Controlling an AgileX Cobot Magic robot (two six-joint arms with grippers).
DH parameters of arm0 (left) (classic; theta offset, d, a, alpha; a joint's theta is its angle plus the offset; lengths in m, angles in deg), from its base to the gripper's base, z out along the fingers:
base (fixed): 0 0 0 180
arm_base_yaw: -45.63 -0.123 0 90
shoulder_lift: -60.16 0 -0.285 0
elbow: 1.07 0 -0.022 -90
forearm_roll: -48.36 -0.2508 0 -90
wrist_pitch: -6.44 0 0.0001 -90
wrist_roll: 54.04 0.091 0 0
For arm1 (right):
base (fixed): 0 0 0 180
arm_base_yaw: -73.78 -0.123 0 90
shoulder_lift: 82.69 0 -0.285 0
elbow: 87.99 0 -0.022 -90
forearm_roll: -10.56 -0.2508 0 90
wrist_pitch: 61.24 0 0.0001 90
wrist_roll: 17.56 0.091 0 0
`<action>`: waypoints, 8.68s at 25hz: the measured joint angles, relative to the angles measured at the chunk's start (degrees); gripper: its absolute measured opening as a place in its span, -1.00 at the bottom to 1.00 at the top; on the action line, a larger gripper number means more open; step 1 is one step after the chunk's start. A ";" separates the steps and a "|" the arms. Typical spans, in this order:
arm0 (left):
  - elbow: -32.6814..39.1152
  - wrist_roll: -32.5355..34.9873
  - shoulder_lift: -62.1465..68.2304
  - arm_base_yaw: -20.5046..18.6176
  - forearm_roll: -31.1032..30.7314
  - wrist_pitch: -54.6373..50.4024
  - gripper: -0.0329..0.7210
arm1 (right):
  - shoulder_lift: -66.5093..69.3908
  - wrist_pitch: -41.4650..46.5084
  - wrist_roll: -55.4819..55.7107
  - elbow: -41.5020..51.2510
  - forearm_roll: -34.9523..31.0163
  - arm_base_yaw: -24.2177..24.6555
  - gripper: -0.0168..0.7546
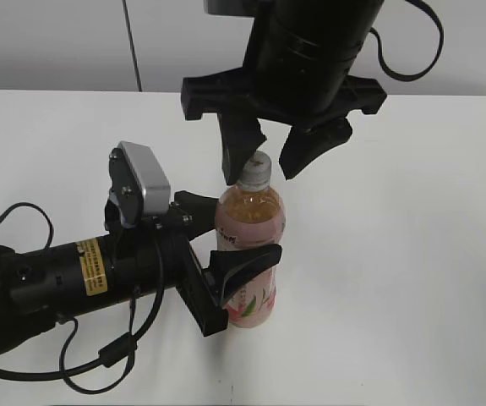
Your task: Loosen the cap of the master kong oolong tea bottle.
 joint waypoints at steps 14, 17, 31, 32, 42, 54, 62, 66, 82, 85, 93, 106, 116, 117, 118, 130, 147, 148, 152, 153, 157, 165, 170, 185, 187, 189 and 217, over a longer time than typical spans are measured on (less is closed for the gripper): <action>0.00 0.00 0.00 0.00 -0.06 0.00 0.27 | 0.07 -0.24 -23.93 0.00 -0.76 -0.05 -0.23; 0.00 0.00 0.00 0.00 -0.11 0.00 0.27 | 0.07 -0.24 -40.15 0.00 -0.76 -0.05 -0.23; 0.06 0.46 0.00 0.00 -0.72 0.16 0.27 | 0.01 -0.01 -98.74 0.00 -2.80 0.18 -0.23; 0.06 0.46 0.00 0.00 -0.72 0.16 0.27 | -0.11 -0.01 -99.10 0.00 -2.80 0.18 -0.23; 0.00 0.20 0.00 0.00 -0.50 0.31 0.27 | -4.13 -0.05 -100.15 -1.62 -7.43 0.02 -0.24; 0.00 0.07 0.00 0.00 -0.37 0.25 0.27 | -7.12 -0.06 -39.55 1.67 18.42 5.59 -0.24; 0.00 0.07 0.00 0.00 -0.37 0.25 0.27 | -7.12 -0.26 -22.68 16.88 14.62 24.90 -0.24; 0.00 0.07 0.00 0.00 -0.37 0.25 0.27 | -7.14 -7.75 -22.20 27.15 10.06 32.66 -0.24; -0.04 0.07 0.00 0.00 -0.32 0.25 0.27 | -0.02 -28.58 -19.60 41.58 7.80 35.24 -0.18; -0.04 0.07 0.00 0.00 -0.32 0.25 0.27 | -0.02 -29.70 -19.57 41.64 7.80 35.24 0.04; -0.04 0.07 0.00 0.00 -0.32 0.25 0.27 | -0.02 -29.92 -19.57 41.64 6.70 35.24 0.51; -0.04 0.07 0.05 0.00 0.48 -0.54 0.49 | -0.02 -28.85 -19.57 41.68 6.59 35.32 0.52; 0.03 0.07 0.05 0.00 0.73 -0.60 0.59 | -0.84 -28.30 -19.57 41.68 6.59 35.32 0.52; 0.09 0.07 0.05 0.00 0.78 -0.60 0.59 | -1.45 -28.30 -19.57 41.68 6.59 35.32 0.52; 0.38 0.07 0.05 0.00 0.91 -0.60 0.59 | -2.34 -28.30 -19.57 41.68 6.59 35.32 0.52; 11.61 0.07 -4.16 -2.60 6.75 -0.84 0.59 | -10.80 -26.23 -19.63 41.68 6.59 35.32 0.52; 15.88 -4.09 -24.23 -32.40 9.95 -1.38 0.55 | -13.09 -20.42 -19.63 41.68 6.41 35.32 0.52; 15.88 -3.95 -25.97 -34.31 10.34 -3.67 0.55 | -13.09 -19.84 -19.63 41.68 6.37 35.32 0.52; 14.41 -4.12 -34.87 -36.73 10.56 -26.42 0.55 | -13.09 -17.87 -19.63 41.68 6.30 35.32 0.52; 13.13 -5.94 -37.29 -36.73 10.31 -34.99 0.55 | -13.09 -17.40 -19.68 41.68 6.30 35.32 0.52; 5.62 -16.71 -45.45 -36.82 13.31 -71.88 0.55 | -13.63 -15.23 -20.37 41.68 6.25 35.32 0.52; -1.44 -0.61 -61.81 -36.88 38.76 -99.75 0.54 | -22.86 -10.55 -21.03 41.69 5.55 35.32 0.52; -1.58 1.42 -75.23 -36.88 37.93 -112.79 0.52 | -32.39 -7.57 -21.09 42.53 5.33 35.32 0.52; -2.14 7.45 -99.71 -36.88 34.77 -128.93 0.42 | -67.89 -3.13 -17.33 60.49 9.50 35.32 0.42; -2.14 8.50 -101.45 -36.16 34.77 -128.88 0.41 | -73.97 -2.97 -16.86 60.61 9.95 35.32 0.41; -2.14 9.92 -102.86 -34.78 35.79 -128.88 0.38 | -80.14 -2.72 -16.64 60.63 10.19 35.32 0.40; -2.03 13.59 -111.33 -33.10 38.35 -128.94 0.33 | -102.63 -6.81 -18.20 62.72 14.84 35.32 0.28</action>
